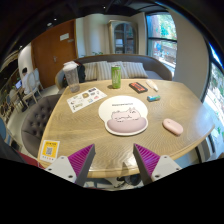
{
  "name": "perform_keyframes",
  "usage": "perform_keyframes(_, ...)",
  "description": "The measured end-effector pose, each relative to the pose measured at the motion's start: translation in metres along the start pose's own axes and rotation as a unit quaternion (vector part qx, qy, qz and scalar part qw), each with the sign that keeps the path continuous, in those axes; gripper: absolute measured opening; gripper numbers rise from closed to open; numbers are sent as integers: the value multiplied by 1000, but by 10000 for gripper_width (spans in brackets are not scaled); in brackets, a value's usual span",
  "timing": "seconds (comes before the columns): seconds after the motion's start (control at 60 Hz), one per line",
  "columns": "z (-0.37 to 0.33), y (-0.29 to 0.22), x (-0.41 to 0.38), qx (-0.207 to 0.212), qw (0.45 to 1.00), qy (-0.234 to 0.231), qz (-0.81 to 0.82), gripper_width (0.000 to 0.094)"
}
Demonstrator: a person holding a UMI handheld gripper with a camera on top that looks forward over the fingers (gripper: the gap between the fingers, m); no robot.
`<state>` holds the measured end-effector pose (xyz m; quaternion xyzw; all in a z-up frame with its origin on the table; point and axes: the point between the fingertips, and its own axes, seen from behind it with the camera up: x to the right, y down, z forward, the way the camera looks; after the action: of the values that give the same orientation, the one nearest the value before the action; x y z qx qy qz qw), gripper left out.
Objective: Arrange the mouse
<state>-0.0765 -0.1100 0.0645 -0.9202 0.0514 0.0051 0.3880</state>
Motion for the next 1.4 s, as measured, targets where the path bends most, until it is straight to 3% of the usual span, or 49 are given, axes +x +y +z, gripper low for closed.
perform_keyframes(0.267,11,5,95,8,997,61,47,794)
perform_keyframes(0.5,48,18,232,5,992,125,20,792)
perform_keyframes(0.617,73,20,267,1,994,109,-12,782)
perform_keyframes(0.75,94,-3,290,30,997,75,-22,780)
perform_keyframes(1.0,136,-40,304,44,999,15,-8,787)
perform_keyframes(1.1,151,-55,304,50,999,7,-13,714)
perform_keyframes(1.183,157,-61,306,53,999,13,-6,509)
perform_keyframes(1.4,161,-63,306,35,999,33,19,433)
